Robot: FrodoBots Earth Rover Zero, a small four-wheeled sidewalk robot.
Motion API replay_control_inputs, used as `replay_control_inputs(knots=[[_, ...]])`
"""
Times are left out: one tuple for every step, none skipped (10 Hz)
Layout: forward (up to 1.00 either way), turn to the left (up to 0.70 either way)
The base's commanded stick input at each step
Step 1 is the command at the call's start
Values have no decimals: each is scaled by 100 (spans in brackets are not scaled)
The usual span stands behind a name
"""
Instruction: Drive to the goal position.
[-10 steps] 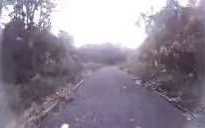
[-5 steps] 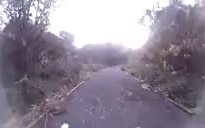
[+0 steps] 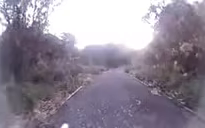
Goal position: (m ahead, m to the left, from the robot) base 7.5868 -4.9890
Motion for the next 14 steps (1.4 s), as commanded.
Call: replay_control_inputs(knots=[[85,-10],[85,-12],[85,-11],[85,-6],[85,0],[85,0],[85,0],[85,0],[85,0],[85,0],[85,0],[85,0],[85,0],[85,0]])
